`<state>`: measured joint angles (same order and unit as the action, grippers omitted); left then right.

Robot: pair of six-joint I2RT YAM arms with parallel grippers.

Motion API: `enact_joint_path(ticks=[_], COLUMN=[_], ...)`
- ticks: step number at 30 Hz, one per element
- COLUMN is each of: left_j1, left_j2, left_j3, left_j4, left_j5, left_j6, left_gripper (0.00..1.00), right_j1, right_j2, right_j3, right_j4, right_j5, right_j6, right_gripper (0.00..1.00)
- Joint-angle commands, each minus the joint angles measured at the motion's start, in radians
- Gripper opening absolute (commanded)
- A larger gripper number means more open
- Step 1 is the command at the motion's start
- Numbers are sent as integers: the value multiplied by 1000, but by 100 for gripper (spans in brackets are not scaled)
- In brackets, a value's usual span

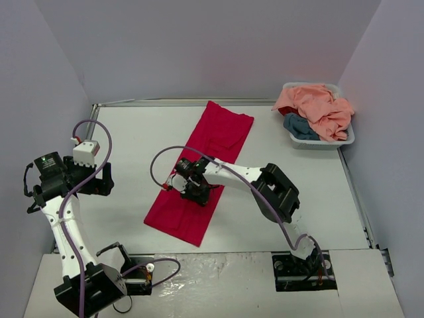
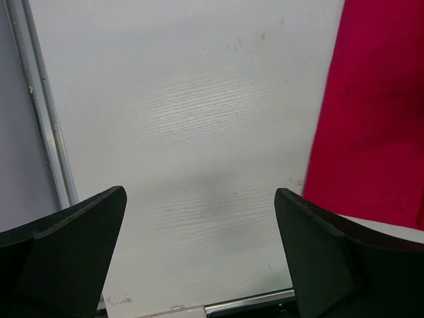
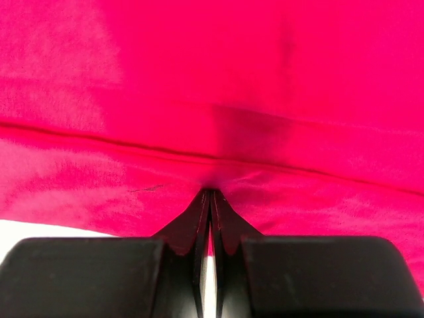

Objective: Fold and stack the t-shirts
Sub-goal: Rotate the tshirt 90 degrees

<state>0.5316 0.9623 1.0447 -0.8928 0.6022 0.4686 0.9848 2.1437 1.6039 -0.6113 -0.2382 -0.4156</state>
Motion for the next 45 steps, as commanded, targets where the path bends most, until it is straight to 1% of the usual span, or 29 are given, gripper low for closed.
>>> enact_joint_path(ticks=[1, 6, 10, 26, 36, 45], left_j1=[5, 5, 5, 5, 5, 5], left_j2=[-7, -5, 0, 10, 12, 15], left_j3=[15, 17, 18, 20, 18, 18], left_j4=[-17, -20, -21, -24, -24, -24], left_j5=[28, 36, 41, 53, 53, 45], left_j6=[16, 18, 18, 22, 24, 22], left_gripper=[94, 94, 94, 94, 94, 94], right_j1=[-75, -129, -188, -376, -417, -443], right_j2=[50, 36, 39, 116, 177, 214], right_j3=[-99, -151, -162, -69, 30, 71], right_j4=[-140, -139, -139, -140, -142, -140], right_j5=[65, 80, 89, 168, 188, 185], right_j6=[-15, -32, -45, -103, -114, -124], right_gripper=[0, 0, 0, 0, 0, 0])
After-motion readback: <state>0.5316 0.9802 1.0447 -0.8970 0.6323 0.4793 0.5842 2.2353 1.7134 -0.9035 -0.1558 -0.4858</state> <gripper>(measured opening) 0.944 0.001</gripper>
